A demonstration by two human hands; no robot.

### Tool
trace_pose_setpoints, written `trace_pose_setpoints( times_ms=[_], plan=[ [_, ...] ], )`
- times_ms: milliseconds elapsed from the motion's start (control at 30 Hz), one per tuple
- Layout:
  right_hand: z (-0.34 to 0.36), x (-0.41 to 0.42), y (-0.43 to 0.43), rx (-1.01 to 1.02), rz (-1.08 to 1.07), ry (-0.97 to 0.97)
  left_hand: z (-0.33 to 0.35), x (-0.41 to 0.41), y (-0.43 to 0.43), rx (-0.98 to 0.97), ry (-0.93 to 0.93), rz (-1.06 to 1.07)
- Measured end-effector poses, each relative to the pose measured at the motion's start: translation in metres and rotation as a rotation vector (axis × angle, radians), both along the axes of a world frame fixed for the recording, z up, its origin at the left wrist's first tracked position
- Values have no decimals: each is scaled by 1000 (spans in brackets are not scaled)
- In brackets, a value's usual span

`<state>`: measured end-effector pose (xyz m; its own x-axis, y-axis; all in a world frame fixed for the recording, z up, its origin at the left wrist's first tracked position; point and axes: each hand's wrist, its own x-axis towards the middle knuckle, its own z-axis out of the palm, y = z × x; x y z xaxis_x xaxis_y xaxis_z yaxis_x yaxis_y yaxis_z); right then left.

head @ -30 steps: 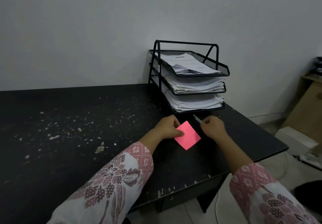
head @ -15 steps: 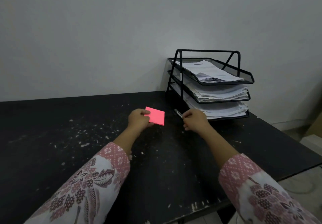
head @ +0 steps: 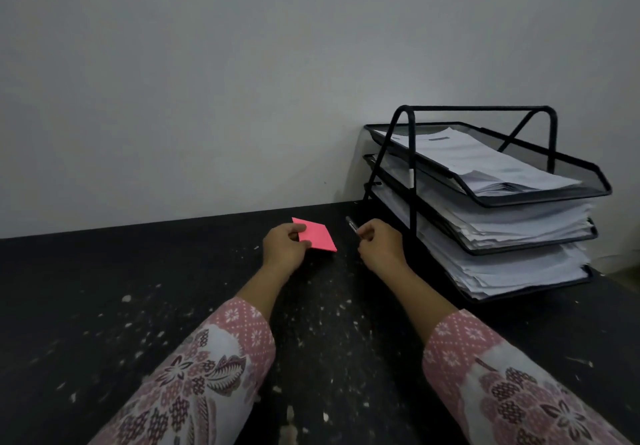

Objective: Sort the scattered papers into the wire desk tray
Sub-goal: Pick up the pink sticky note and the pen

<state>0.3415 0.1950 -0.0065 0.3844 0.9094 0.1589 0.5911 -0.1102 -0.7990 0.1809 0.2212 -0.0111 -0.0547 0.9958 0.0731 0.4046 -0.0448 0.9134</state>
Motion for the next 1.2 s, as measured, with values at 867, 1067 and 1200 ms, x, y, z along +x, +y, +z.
trace_pose_setpoints(
  times_ms=[867,1067,1200],
  plan=[
    [-36,13,109,80,-99,-249,-34,33,74,234,624,7],
    [-37,9,113,94,-73,-244,-32,24,69,246,586,-14],
    [-37,8,110,117,-76,-221,-34,13,62,267,648,-33]
  ],
)
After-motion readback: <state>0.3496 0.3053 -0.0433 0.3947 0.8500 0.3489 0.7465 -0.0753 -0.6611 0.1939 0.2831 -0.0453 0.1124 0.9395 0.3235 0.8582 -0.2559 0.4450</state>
